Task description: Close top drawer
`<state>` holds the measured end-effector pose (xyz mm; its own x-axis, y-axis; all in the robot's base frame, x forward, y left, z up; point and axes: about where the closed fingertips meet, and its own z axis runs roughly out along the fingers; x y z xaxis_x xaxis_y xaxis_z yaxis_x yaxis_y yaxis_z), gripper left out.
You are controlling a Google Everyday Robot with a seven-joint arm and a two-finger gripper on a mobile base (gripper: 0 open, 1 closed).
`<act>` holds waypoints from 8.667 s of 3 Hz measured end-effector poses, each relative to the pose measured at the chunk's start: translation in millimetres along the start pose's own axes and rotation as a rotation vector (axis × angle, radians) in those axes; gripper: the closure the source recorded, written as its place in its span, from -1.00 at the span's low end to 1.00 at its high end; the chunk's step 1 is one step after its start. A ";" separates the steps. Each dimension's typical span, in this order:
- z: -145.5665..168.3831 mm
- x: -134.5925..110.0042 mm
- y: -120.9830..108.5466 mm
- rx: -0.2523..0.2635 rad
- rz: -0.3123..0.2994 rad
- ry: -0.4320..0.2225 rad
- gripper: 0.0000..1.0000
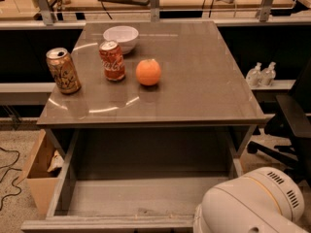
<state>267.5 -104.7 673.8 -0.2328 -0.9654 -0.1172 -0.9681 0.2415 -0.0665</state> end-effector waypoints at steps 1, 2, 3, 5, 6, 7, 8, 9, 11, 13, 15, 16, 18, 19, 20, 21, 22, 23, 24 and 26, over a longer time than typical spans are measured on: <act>0.5 0.2 0.6 -0.002 -0.001 0.001 0.30; -2.6 -0.2 0.5 -0.002 -0.001 0.001 0.92; -3.7 -0.3 0.3 -0.002 -0.001 0.001 1.00; -4.3 -1.1 -9.0 0.001 -0.012 -0.010 1.00; 0.9 -3.8 -37.3 0.016 -0.028 -0.035 1.00; -1.6 -4.0 -37.4 0.016 -0.028 -0.035 1.00; 0.7 -7.6 -71.3 0.045 -0.034 -0.053 1.00; 0.6 -7.6 -71.6 0.045 -0.034 -0.053 1.00; -2.6 -5.7 -109.4 0.085 -0.022 -0.069 1.00; -12.5 1.4 -135.9 0.118 -0.008 -0.077 1.00; -23.8 12.9 -153.5 0.140 0.005 -0.076 1.00; -41.4 32.0 -174.0 0.170 0.027 -0.073 1.00; -71.7 65.9 -202.0 0.216 0.064 -0.063 1.00; -102.3 106.0 -218.1 0.227 0.080 -0.040 1.00; -106.1 117.2 -197.6 0.168 0.047 -0.051 1.00; -99.0 112.2 -157.9 0.097 0.008 -0.080 1.00; -82.1 92.3 -110.3 0.026 -0.039 -0.124 1.00; -51.7 56.9 -74.0 -0.036 -0.070 -0.179 1.00; -13.9 12.3 -53.9 -0.068 -0.099 -0.210 1.00; 56.4 -50.0 -47.5 -0.040 -0.176 -0.136 1.00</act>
Offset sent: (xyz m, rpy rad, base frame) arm -0.0005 0.0000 -0.0005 -0.0004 0.0015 0.0006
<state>330.3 -62.4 626.9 -0.0481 -0.9697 -0.2397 -0.9962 0.0639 -0.0586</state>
